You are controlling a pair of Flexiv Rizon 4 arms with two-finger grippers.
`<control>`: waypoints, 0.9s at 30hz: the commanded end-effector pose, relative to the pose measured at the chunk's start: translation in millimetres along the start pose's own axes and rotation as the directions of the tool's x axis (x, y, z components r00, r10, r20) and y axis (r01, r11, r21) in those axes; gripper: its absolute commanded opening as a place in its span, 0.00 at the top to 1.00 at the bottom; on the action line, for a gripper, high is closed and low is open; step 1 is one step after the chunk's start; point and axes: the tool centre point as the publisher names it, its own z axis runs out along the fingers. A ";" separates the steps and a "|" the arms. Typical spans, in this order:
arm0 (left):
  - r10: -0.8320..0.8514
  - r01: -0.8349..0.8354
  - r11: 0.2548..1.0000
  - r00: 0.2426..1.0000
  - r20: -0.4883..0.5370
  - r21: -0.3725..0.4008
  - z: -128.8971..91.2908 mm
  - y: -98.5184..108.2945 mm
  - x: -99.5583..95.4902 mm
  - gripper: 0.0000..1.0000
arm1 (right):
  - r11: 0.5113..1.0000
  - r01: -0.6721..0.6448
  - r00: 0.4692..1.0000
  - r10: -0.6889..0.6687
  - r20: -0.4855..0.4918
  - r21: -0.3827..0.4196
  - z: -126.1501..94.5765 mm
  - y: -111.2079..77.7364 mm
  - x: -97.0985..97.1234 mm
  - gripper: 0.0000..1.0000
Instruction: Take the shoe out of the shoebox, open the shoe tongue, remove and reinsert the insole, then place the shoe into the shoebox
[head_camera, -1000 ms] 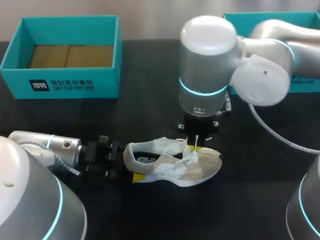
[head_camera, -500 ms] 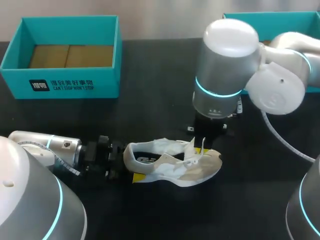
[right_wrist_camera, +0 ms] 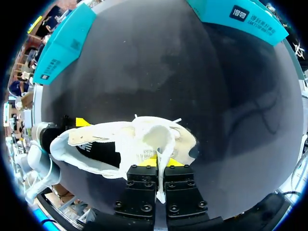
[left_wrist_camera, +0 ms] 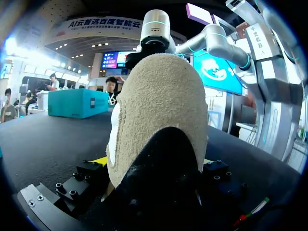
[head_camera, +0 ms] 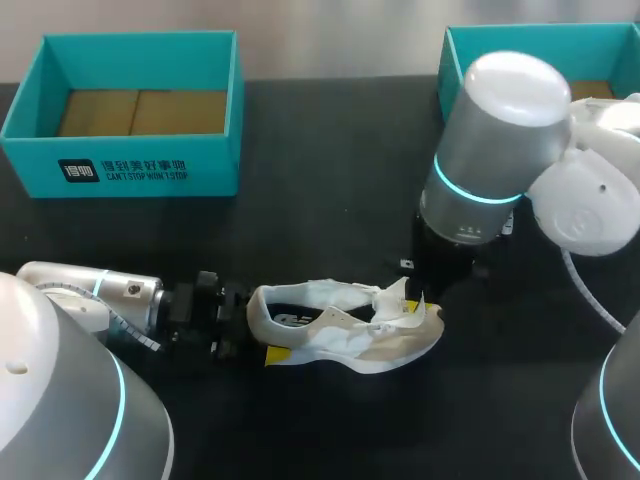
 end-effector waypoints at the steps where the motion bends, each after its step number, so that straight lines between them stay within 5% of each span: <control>1: 0.000 0.000 1.000 1.000 0.002 0.000 2.8 4.0 -0.6 1.00 | 1.000 0.019 0.962 -0.021 -0.272 -0.008 10.7 -2.5 -11.8 1.00; 3: 0.000 0.000 1.000 1.000 0.002 0.000 2.8 4.0 -0.6 1.00 | 0.999 0.033 0.957 -0.035 -0.289 -0.013 13.3 -2.6 -12.2 1.00; 5: 0.000 0.000 1.000 1.000 0.002 0.000 2.8 4.0 -0.6 1.00 | 0.999 0.053 0.952 -0.055 -0.303 -0.015 15.9 -2.1 -11.6 0.76; 11: 0.000 0.000 1.000 1.000 0.002 0.000 2.8 4.0 -0.6 1.00 | 0.998 0.055 0.954 -0.058 -0.295 -0.019 14.0 -0.2 -13.4 0.36; 19: 0.000 0.000 1.000 1.000 0.002 0.000 2.8 4.0 -0.6 1.00 | 0.996 0.052 0.968 -0.069 -0.241 -0.077 -9.7 1.2 -21.5 0.29; 27: 0.000 0.000 1.000 1.000 0.002 0.000 2.8 4.0 -0.6 1.00 | 0.982 0.119 0.989 -0.131 -0.070 -0.148 -61.6 3.0 -19.0 0.27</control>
